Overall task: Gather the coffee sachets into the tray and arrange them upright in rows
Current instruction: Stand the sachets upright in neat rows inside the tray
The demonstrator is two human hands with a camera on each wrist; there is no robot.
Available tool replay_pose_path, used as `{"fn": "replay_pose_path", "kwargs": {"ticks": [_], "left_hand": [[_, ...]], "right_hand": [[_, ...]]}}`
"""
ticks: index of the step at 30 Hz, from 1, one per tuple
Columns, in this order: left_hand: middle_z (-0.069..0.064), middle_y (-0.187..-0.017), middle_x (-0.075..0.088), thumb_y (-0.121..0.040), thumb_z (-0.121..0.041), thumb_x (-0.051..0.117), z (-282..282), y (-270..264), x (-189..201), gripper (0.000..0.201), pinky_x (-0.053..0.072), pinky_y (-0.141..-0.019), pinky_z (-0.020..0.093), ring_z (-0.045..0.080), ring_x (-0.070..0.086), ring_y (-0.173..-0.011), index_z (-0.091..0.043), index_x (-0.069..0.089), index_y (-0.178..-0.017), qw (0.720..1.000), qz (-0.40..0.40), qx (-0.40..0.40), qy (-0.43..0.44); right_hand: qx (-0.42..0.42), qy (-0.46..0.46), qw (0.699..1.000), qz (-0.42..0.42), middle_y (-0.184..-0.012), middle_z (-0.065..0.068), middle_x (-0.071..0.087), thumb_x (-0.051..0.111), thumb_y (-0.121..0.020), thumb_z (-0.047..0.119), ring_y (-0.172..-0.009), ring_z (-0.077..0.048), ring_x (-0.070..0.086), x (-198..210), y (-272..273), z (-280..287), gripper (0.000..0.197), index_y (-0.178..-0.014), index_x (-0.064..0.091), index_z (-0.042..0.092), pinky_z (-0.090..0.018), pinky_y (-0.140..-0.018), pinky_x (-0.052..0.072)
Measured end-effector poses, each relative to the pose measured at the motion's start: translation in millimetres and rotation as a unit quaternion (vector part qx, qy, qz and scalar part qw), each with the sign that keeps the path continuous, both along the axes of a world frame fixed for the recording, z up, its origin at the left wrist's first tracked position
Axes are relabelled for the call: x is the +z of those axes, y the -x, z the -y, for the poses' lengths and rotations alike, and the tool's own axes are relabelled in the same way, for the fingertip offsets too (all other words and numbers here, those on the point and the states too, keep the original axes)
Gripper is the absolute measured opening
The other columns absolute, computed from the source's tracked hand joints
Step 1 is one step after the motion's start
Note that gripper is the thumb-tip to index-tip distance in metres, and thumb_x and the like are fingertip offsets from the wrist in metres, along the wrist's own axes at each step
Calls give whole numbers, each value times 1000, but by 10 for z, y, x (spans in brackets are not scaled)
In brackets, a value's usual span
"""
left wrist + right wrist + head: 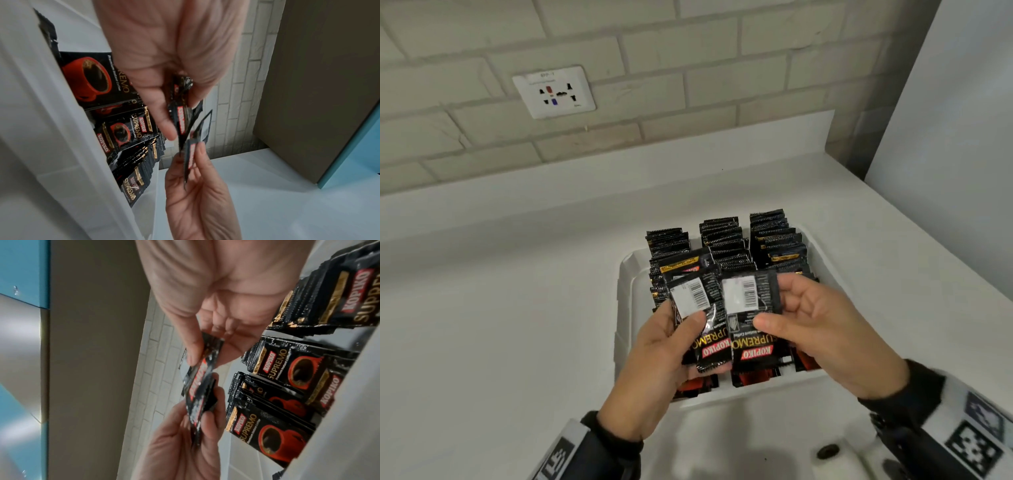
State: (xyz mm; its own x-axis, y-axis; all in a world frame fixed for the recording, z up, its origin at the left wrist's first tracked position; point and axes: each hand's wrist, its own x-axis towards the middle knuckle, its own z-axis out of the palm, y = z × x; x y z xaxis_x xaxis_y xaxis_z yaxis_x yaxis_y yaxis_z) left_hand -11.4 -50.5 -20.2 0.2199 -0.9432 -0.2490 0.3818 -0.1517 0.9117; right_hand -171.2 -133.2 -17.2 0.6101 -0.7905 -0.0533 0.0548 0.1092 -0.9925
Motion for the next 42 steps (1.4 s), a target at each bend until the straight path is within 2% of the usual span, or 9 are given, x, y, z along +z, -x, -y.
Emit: {"fn": "replay_pose_path", "kwargs": {"ticks": [9, 18, 23, 25, 28, 30, 32, 38, 42], "left_hand": [[-3, -88, 74, -64, -17, 64, -22, -13, -20, 39, 52, -48, 21, 12, 70, -69, -23, 62, -102, 998, 54, 32, 21], [3, -91, 74, -72, -27, 59, -4, -43, -40, 36, 54, -47, 22, 16, 71, -72, -17, 63, -106, 999, 20, 44, -21], [7, -80, 74, -85, -21, 56, -16, -84, -65, 22, 54, -45, 23, 17, 68, -59, -15, 62, -105, 998, 29, 16, -53], [9, -81, 73, -88, -19, 55, -11, -76, -56, 19, 52, -43, 23, 17, 67, -56, -12, 62, -103, 997, 26, 2, -66], [10, -67, 69, -89, -17, 53, -4, -52, -1, 14, 50, -39, 23, 17, 64, -50, -7, 62, -91, 997, -3, -28, -72], [10, -65, 68, -81, -22, 56, -1, -46, 62, 18, 52, -38, 25, 18, 64, -50, -8, 67, -77, 997, -28, -41, -67], [12, -74, 71, -70, -31, 58, 0, -44, 135, 23, 55, -42, 28, 21, 67, -56, -13, 72, -70, 996, -41, -52, -52], [8, -77, 73, -61, -13, 65, -8, -34, 150, 33, 51, -39, 22, 19, 69, -58, -13, 63, -95, 999, 3, -42, -14], [6, -78, 74, -62, -9, 65, 29, -53, 120, 33, 51, -38, 21, 19, 69, -59, -17, 64, -94, 1000, 26, 10, 9]], "right_hand": [[8, 18, 998, -56, -100, 2, 72, 64, -80, 2, -94, -13, 67, -48, -165, -91, 23, -97, 68, 18, -29, -85, 53], [-7, -95, 995, -3, -94, -3, 73, 57, -82, 5, -82, -16, 70, -90, -94, -49, 25, -103, 63, 15, -23, -61, 56], [-120, 105, 987, 26, -85, 11, 73, 66, -71, 11, -80, -7, 69, 80, 31, 13, 24, -93, 66, 22, -14, -66, 52], [-129, 316, 940, 18, -84, 18, 70, 70, -74, 9, -82, 0, 65, 224, 85, 16, 25, -90, 67, 29, -10, -74, 48], [-70, 631, 768, -82, -100, 13, 62, 54, -82, 10, -100, -12, 57, 278, 119, 15, 20, -89, 58, 28, -31, -89, 43], [-59, 710, 691, -124, -102, 4, 66, 44, -94, 16, -100, -20, 56, 251, 95, 8, 16, -89, 55, 27, -38, -89, 40], [-48, 725, 672, -144, -98, 0, 69, 38, -98, 22, -99, -21, 55, 222, 69, -16, 19, -88, 53, 26, -39, -90, 40], [-27, 699, 687, -197, -112, 1, 55, 38, -96, 25, -107, -22, 49, 99, 46, -9, 17, -87, 52, 28, -38, -90, 36], [-52, 558, 803, -204, -127, 5, 46, 41, -82, 12, -118, -10, 43, 27, 95, 6, 28, -97, 53, 33, -24, -99, 31]]}}
